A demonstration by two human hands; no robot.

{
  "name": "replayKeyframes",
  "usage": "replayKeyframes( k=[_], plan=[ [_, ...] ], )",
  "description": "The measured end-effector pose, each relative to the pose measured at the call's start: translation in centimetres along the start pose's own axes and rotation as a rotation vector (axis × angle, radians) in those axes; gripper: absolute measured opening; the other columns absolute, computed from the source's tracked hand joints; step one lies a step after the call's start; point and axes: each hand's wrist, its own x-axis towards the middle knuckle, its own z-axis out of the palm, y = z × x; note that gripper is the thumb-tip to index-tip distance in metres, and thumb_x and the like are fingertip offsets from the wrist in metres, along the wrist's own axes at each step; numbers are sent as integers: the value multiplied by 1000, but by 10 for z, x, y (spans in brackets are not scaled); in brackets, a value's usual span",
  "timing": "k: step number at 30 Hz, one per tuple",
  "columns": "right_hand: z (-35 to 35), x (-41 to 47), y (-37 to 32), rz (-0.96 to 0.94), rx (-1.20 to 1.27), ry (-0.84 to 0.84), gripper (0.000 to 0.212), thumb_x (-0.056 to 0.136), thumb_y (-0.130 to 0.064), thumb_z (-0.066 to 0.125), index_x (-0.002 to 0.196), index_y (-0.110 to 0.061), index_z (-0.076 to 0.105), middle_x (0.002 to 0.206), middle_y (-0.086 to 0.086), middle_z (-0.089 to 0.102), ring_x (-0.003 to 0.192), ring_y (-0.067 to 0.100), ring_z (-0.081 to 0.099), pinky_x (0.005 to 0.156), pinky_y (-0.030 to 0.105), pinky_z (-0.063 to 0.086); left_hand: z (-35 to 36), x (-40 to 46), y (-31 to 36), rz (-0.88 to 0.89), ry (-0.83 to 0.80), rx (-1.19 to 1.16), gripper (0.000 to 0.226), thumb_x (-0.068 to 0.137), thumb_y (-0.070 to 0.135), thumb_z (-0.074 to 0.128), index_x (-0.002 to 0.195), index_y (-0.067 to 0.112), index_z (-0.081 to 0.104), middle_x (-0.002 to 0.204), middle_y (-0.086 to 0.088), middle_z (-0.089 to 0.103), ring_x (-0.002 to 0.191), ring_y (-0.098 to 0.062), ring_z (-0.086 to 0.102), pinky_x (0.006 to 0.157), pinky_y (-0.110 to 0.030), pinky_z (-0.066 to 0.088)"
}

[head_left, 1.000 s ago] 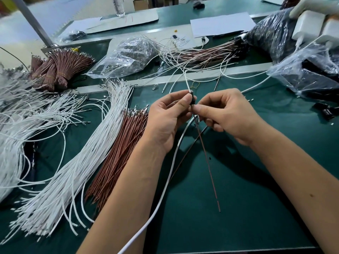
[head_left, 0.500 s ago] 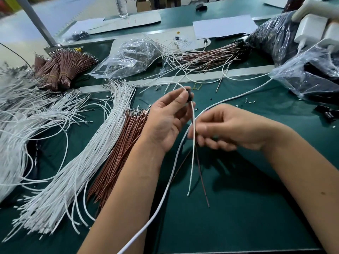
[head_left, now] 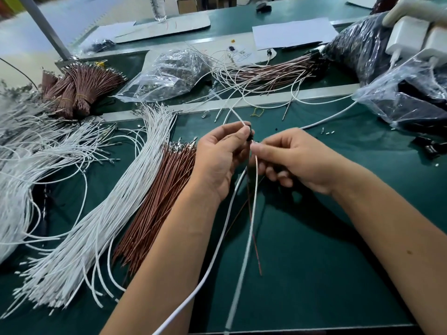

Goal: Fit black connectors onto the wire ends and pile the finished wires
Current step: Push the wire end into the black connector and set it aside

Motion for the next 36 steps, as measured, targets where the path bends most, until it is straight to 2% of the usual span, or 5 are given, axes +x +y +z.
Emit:
replayKeyframes(
  k=[3, 8, 13, 19, 36],
  plan=[
    [7, 8, 6, -52, -10, 190, 30, 98, -20, 68, 82, 6, 68, 64, 9, 62, 45, 10, 48, 35, 18, 34, 2, 0, -4, 32, 5, 23, 9, 92, 0, 65, 97, 5, 70, 80, -4, 73, 64, -10, 66, 63, -21, 56],
    [-4, -1, 4, 36, -96, -53, 23, 98, -16, 69, 81, -1, 72, 63, 10, 60, 42, 9, 45, 34, 16, 29, -3, 4, 0, 34, 83, -131, 9, 93, -1, 64, 94, 6, 70, 82, -7, 73, 67, -11, 66, 64, -19, 54],
    [8, 6, 6, -35, -37, 249, 35, 99, -23, 68, 90, 11, 67, 52, 0, 54, 40, 6, 45, 34, 18, 32, 5, 0, -10, 61, 6, 6, 9, 94, 0, 64, 95, 6, 70, 80, -5, 73, 65, -12, 67, 58, -24, 56],
    [8, 9, 7, -10, -69, 267, 33, 98, -20, 69, 90, 12, 67, 49, -5, 54, 40, 5, 46, 35, 17, 32, 7, 2, -12, 196, 53, 186, 12, 92, -2, 68, 91, 9, 71, 80, -7, 70, 70, -16, 63, 72, -31, 55],
    [-11, -3, 15, -57, -182, 362, 24, 93, -26, 75, 78, -8, 72, 60, 15, 64, 49, 25, 52, 38, 25, 38, 13, 0, -23, 215, -34, 234, 14, 89, -6, 68, 97, 6, 73, 82, -11, 72, 72, -22, 68, 74, -37, 61]
  ],
)
